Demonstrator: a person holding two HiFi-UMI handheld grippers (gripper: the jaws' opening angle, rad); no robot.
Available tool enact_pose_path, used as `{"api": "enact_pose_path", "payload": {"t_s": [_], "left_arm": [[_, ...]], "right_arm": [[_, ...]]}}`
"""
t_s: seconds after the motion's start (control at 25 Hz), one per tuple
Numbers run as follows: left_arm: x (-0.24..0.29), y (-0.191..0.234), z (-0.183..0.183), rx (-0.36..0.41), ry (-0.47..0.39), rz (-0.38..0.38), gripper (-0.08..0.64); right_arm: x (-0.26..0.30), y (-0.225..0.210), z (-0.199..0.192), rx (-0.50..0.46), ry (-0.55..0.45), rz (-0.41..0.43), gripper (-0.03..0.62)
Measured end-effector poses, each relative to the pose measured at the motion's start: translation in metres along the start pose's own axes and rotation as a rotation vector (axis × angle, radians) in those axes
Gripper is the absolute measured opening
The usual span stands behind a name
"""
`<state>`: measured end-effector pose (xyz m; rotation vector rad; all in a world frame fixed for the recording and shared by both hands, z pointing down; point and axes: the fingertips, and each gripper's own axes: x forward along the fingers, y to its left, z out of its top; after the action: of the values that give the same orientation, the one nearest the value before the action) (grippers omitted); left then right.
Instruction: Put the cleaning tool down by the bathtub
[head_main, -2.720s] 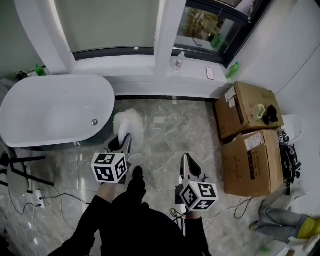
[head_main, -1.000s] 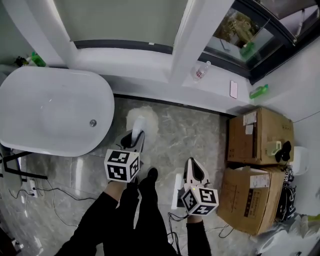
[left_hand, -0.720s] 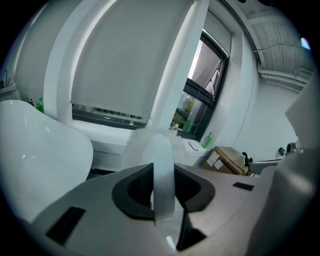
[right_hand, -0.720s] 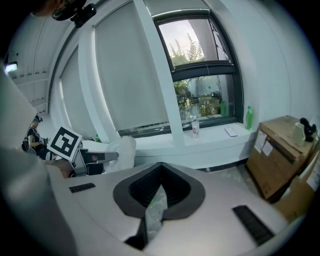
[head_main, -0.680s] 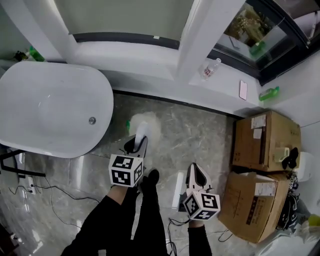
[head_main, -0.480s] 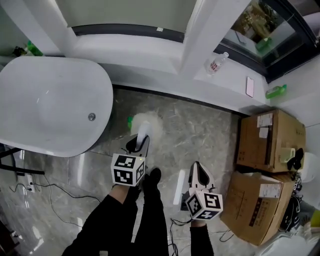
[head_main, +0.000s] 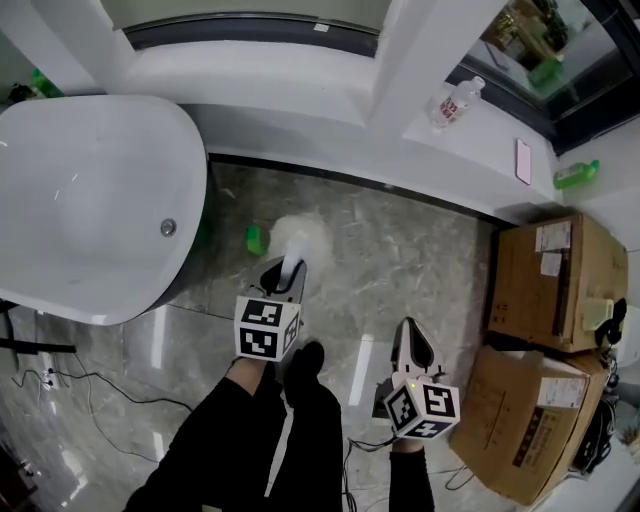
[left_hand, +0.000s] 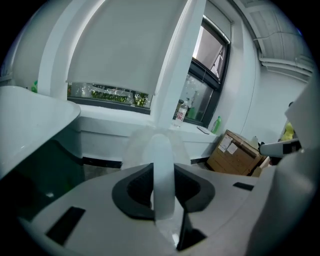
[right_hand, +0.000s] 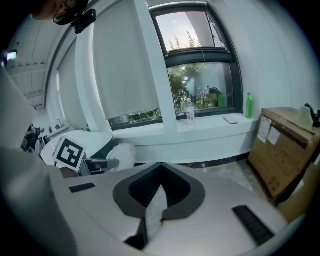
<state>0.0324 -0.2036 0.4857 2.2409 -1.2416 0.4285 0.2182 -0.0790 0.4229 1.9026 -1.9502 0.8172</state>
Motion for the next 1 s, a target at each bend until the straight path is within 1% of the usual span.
{"api": "enact_pose_path", "payload": {"t_s": [0.16, 0.48, 0.72, 1.0], "left_arm": [[0.030, 0.007, -0.021, 0.018, 0.002, -0.005, 0.094], [0.077, 0.029, -0.072, 0.016, 0.031, 0.027, 0.093], [0.114, 0.050, -0.113, 0.009, 0.070, 0.045, 0.094], [0.152, 0.067, -0.156, 0.012, 0.115, 0.047, 0.094]], "right_arm": [[0.026, -0.016, -0.019, -0.005, 0.000, 0.000, -0.002], [0.078, -0.037, -0.055, 0.015, -0.005, 0.019, 0.000], [0.117, -0.050, -0.077, -0.034, -0.006, 0.033, -0.001], [0.151, -0.066, -0.101, -0.059, -0.019, 0.029, 0.000]]}}
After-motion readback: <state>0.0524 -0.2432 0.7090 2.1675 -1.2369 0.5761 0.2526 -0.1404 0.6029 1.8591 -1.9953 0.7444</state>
